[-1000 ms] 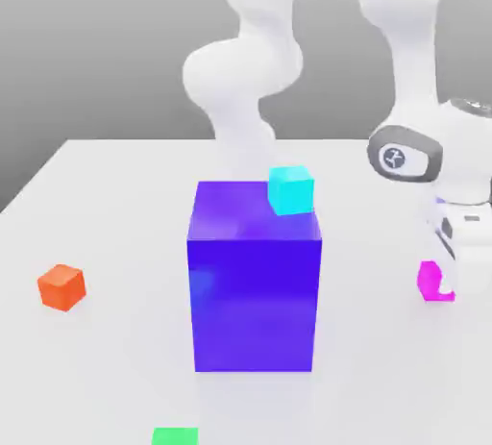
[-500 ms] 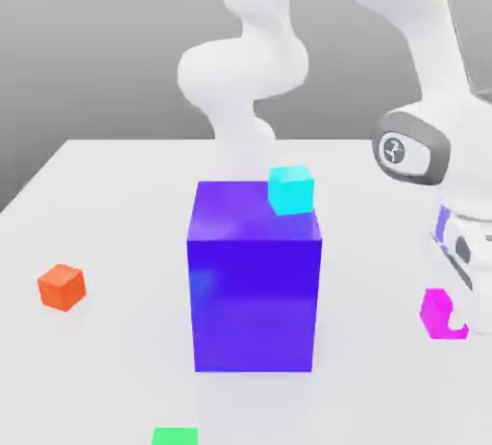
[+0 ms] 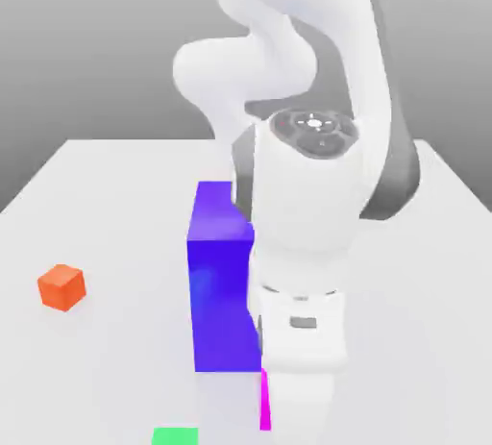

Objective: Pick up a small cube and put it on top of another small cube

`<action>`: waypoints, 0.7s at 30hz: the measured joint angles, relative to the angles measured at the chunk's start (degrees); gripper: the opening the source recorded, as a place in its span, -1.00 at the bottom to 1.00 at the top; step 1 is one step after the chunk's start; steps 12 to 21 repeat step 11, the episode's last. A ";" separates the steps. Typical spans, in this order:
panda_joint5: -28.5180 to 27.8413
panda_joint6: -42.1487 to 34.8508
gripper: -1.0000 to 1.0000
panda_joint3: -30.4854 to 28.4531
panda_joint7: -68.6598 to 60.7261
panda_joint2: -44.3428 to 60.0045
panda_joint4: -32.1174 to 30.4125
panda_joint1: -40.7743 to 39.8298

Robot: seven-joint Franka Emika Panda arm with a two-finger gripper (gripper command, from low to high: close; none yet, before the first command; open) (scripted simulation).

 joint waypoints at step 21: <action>5.90 5.43 1.00 0.65 -11.16 6.73 1.08 -7.48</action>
